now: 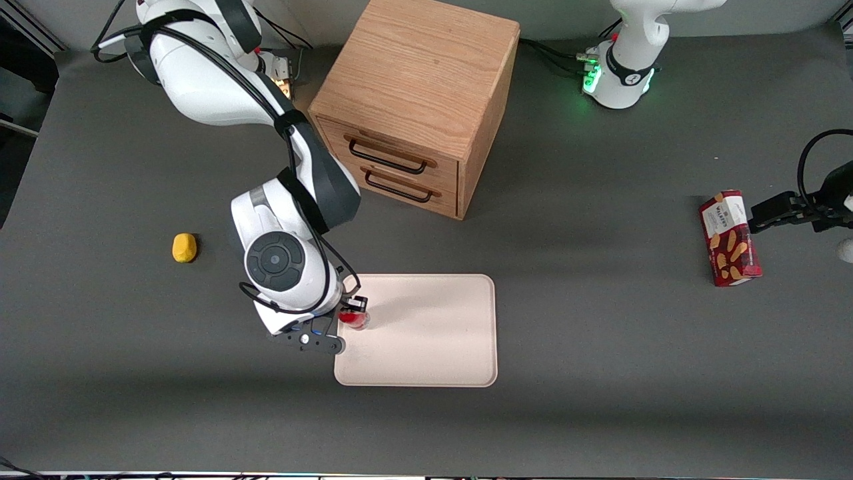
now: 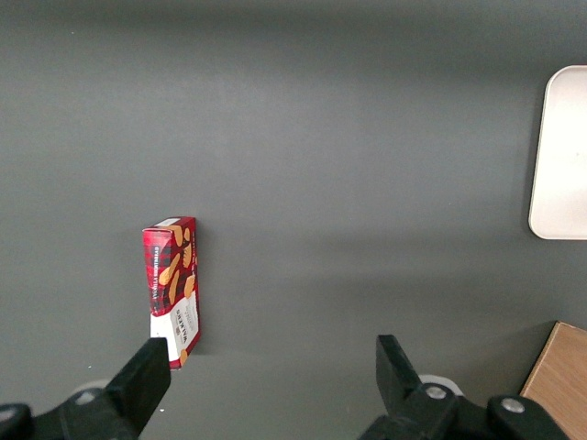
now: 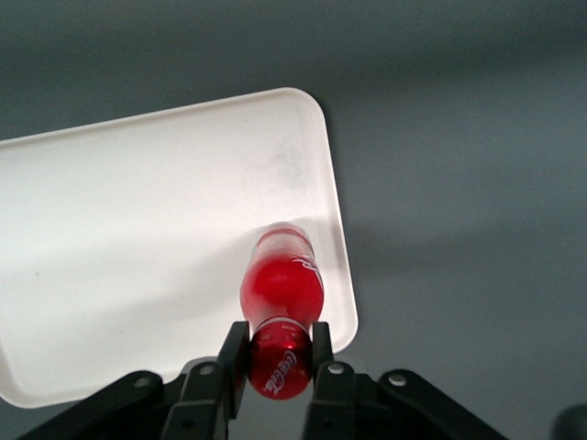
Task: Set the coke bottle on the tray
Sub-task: 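Lower the bottle onto the tray and open the right gripper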
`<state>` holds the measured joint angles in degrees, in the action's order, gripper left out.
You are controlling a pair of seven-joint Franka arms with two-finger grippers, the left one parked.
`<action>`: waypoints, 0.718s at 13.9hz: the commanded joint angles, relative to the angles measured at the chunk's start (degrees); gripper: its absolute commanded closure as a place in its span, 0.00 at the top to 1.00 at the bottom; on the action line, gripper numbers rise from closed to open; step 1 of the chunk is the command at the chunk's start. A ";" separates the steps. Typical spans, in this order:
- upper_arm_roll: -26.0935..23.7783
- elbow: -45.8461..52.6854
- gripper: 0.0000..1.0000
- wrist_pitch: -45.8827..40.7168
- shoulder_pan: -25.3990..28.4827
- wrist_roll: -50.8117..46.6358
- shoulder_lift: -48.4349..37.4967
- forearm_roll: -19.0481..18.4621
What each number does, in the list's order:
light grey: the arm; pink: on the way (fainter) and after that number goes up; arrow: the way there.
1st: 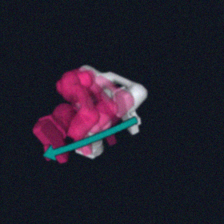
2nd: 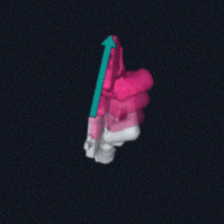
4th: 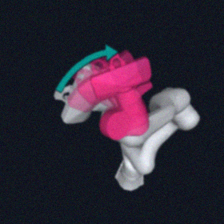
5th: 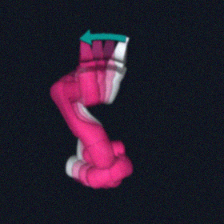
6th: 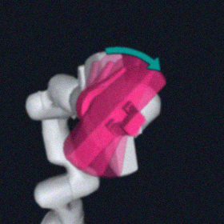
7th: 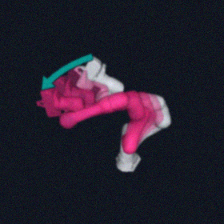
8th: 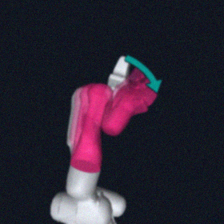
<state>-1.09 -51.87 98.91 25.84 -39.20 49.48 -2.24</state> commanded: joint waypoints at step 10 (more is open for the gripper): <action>0.30 -4.73 0.46 6.12 -0.53 -0.96 -0.44 -2.33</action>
<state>-0.90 -55.44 104.58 25.23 -39.20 49.96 -3.89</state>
